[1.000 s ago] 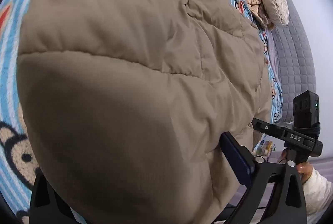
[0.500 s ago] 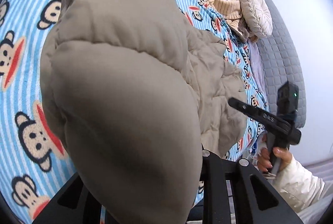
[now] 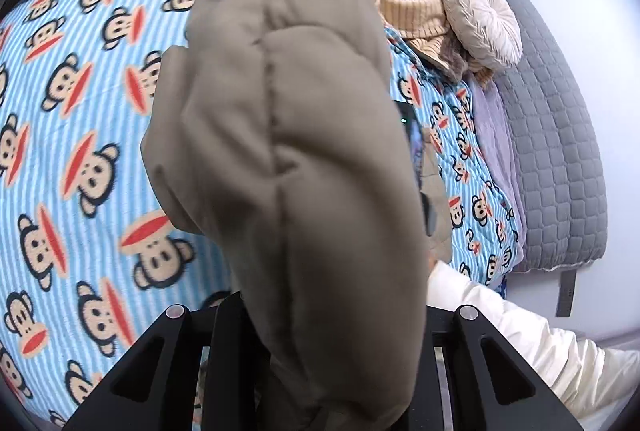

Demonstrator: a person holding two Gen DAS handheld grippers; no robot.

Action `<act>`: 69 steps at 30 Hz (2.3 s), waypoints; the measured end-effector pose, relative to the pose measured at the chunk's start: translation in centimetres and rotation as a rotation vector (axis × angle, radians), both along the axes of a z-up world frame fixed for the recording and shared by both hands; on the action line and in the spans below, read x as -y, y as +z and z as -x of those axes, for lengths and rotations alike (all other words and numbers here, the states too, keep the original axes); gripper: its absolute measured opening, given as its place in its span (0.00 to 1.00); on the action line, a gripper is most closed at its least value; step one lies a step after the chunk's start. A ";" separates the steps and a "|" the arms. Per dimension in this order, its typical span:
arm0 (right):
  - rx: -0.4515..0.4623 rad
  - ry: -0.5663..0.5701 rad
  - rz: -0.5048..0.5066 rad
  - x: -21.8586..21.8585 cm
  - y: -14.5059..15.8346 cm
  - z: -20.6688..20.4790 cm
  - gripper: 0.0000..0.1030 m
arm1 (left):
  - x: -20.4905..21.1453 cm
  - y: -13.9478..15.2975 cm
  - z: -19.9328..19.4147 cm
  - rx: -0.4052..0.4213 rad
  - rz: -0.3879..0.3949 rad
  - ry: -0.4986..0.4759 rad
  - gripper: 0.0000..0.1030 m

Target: Fold large clothes

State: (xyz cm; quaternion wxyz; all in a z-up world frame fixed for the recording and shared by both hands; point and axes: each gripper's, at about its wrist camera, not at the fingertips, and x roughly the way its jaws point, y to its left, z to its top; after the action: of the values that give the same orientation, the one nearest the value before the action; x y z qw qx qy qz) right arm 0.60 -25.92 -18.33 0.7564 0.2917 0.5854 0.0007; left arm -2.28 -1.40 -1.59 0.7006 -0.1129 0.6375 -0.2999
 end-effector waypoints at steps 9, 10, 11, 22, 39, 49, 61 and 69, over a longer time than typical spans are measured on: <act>0.022 -0.096 -0.123 6.9 4.1 5.7 0.22 | 11.1 1.0 0.4 0.022 -0.063 -0.174 0.45; 0.029 -0.126 -0.120 8.2 4.7 7.3 0.22 | 11.9 0.7 0.6 0.012 -0.051 -0.189 0.50; 0.034 -0.151 -0.116 9.3 5.1 8.8 0.22 | 12.9 0.5 0.5 -0.001 -0.046 -0.194 0.52; 0.017 -0.381 -0.107 15.4 6.9 23.4 0.35 | 23.8 -5.4 0.1 -0.058 0.075 -0.460 0.70; 0.078 -0.234 -0.071 11.2 9.6 23.4 0.50 | 28.3 -4.4 0.6 0.168 -0.019 -0.459 0.70; 0.114 -0.199 0.106 12.7 10.7 24.0 0.20 | 17.7 -5.3 -7.1 0.416 -0.273 -0.070 0.70; 0.005 -0.464 -0.010 18.4 5.1 27.1 0.21 | 29.8 -9.2 -4.0 0.498 -0.333 -0.240 0.70; 0.000 -0.502 -0.035 21.3 7.1 29.2 0.29 | 30.8 -10.4 -3.8 0.503 -0.375 -0.257 0.73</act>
State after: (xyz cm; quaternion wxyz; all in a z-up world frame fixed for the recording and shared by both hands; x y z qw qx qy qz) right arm -28.62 -47.19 -11.23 0.7279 0.4409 0.4944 -0.1770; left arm 1.50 -32.23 -12.00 0.8010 0.1771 0.4976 -0.2818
